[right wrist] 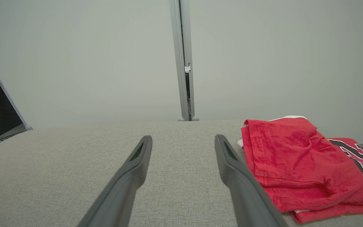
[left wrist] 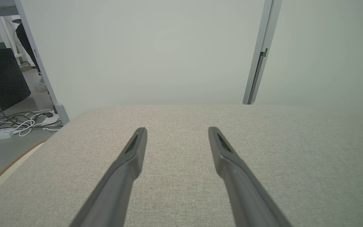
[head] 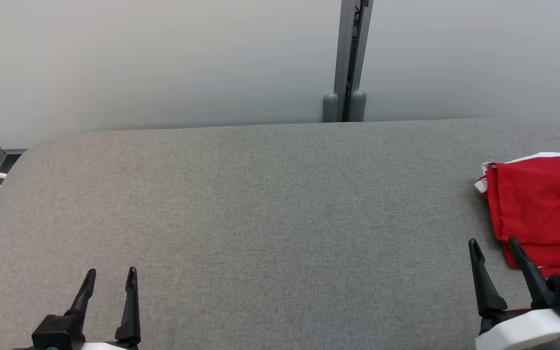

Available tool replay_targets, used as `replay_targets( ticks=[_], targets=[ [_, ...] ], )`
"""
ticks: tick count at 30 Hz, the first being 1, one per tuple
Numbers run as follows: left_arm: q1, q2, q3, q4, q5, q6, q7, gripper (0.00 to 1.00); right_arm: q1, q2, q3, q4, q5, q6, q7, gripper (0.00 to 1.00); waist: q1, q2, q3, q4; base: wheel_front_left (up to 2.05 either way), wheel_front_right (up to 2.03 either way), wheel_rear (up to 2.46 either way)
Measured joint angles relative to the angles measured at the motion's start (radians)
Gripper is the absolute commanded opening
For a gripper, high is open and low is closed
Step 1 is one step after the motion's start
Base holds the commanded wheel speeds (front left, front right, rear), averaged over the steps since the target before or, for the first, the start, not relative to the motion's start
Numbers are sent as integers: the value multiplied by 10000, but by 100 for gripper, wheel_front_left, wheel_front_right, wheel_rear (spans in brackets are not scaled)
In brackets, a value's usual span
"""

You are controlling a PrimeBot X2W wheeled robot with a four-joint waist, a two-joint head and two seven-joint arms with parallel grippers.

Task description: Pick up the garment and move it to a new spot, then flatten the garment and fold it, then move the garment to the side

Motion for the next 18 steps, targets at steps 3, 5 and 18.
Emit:
replay_targets(
  ticks=[3, 5, 18],
  targets=[
    [0, 31, -38, -4, 0, 12, 2, 100, 4, 4, 4, -13, -19, 0, 4, 100, 0, 0, -11, -3, 0, 0, 0],
    [0, 36, -65, -13, 2, 13, 10, 100, 7, 6, 12, -23, -27, 0, 27, 100, 0, 0, -16, -9, 0, 0, 0],
    [-21, 73, -196, -52, -4, 75, 17, 100, 51, 12, 0, -150, -17, 0, 29, 100, 0, 0, 1, 25, 0, 0, 0]
  ],
)
